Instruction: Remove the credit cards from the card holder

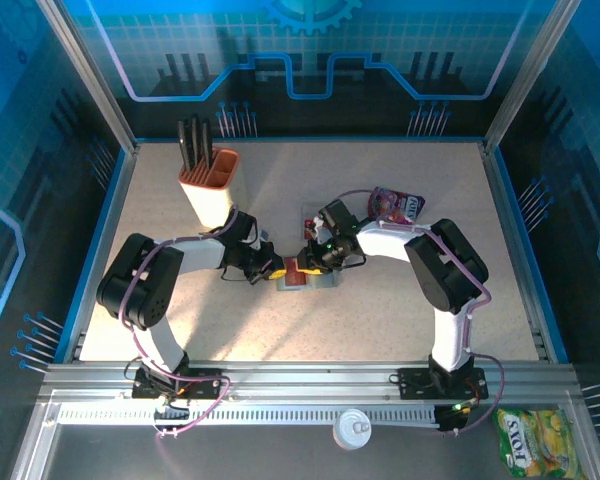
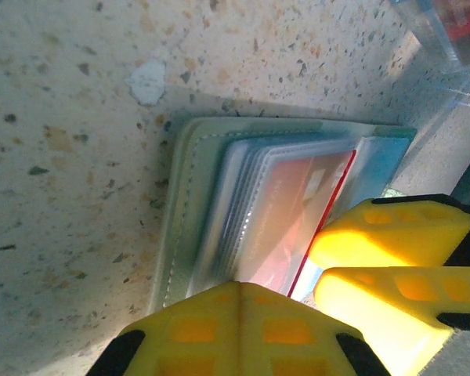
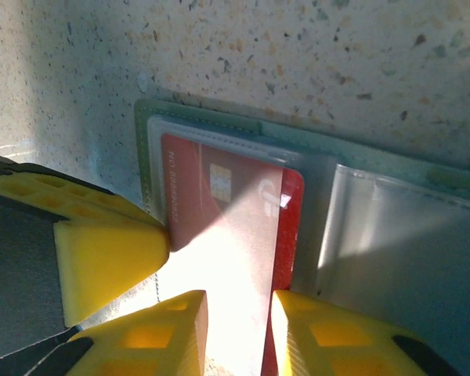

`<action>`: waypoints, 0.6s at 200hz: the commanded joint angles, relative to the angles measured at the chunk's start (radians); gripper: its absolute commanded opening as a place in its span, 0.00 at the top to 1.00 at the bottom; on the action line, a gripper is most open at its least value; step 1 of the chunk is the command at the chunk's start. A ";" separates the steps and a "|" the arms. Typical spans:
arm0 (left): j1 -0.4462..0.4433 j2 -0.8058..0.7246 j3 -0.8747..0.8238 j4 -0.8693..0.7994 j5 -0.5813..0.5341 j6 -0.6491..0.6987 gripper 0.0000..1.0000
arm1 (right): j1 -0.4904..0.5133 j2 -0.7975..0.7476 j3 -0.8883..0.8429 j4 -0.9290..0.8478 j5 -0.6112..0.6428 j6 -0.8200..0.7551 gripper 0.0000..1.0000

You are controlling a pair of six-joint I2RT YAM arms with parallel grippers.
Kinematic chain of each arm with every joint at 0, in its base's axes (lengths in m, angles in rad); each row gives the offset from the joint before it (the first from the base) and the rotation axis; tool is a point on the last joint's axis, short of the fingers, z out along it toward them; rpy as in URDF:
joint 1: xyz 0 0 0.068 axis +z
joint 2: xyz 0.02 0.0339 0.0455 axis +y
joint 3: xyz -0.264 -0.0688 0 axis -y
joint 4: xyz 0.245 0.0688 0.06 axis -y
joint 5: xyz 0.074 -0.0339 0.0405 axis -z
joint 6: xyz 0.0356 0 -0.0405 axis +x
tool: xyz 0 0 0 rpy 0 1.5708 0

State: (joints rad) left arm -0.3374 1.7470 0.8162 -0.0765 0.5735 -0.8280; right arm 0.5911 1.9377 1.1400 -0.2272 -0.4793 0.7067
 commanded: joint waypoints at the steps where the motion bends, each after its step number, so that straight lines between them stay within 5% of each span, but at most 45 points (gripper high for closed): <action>1: 0.005 0.011 0.005 -0.059 -0.024 0.030 0.97 | 0.015 0.017 0.021 -0.046 0.027 -0.021 0.69; 120: 0.005 0.002 0.026 -0.081 -0.034 0.039 0.97 | 0.016 -0.025 0.029 -0.103 0.081 -0.053 0.68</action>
State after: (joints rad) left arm -0.3374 1.7466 0.8238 -0.0975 0.5697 -0.8120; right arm 0.5957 1.9373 1.1542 -0.2844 -0.4259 0.6697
